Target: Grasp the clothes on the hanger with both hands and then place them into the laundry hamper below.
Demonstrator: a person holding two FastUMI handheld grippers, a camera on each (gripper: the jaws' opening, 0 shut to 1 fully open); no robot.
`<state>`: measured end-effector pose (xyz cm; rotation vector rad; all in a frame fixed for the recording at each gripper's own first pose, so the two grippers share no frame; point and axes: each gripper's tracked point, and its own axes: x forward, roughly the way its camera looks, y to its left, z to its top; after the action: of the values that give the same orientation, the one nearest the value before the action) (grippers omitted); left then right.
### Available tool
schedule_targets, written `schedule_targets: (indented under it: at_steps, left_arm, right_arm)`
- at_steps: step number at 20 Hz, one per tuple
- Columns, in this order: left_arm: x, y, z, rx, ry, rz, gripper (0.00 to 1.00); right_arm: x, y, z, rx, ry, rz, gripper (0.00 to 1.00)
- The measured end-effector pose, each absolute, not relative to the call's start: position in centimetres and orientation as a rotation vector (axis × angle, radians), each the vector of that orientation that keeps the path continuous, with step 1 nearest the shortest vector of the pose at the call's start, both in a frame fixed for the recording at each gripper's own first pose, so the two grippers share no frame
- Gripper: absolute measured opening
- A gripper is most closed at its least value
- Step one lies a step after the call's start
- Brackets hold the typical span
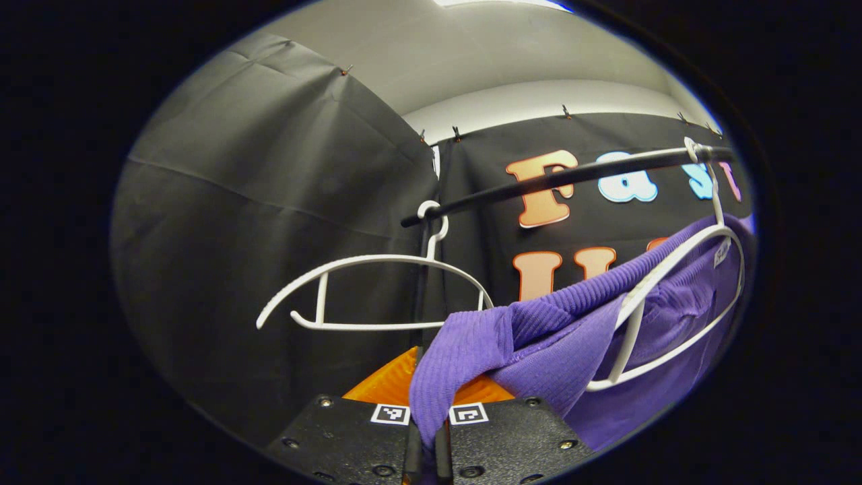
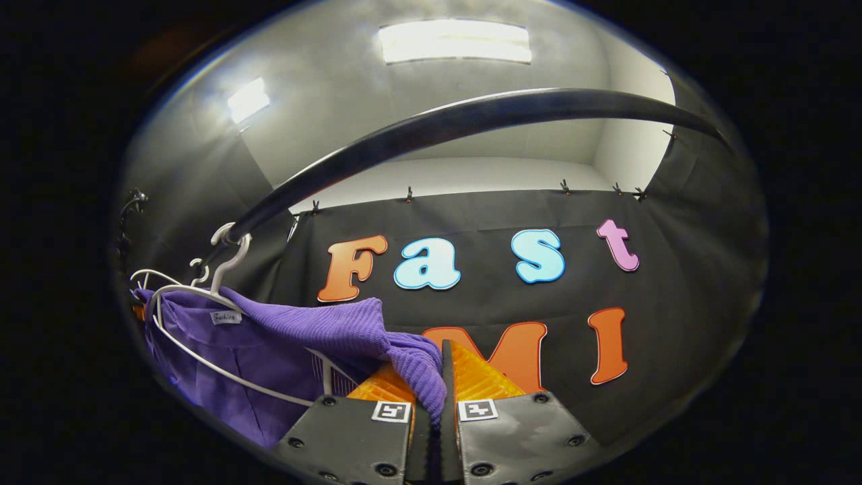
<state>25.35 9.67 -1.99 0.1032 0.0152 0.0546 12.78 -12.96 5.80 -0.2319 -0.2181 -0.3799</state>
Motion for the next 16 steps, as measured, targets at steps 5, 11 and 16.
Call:
schedule_targets:
  at_steps: [5, 11, 16]
  left_arm:
    - [25.8, 10.0, -6.8, 0.118, 0.121, 0.039, 0.09]
    - [25.7, 9.4, -10.2, 0.12, 0.197, 0.01, 0.09]
    - [25.3, 8.1, -16.4, 0.143, 0.329, -0.026, 0.09]
  right_arm:
    - [12.4, -12.4, 6.3, -0.247, -0.227, -0.38, 0.12]
    - [12.4, -12.0, 6.9, -0.26, -0.236, -0.373, 0.13]
    - [12.4, -11.4, 6.2, -0.256, -0.215, -0.349, 0.12]
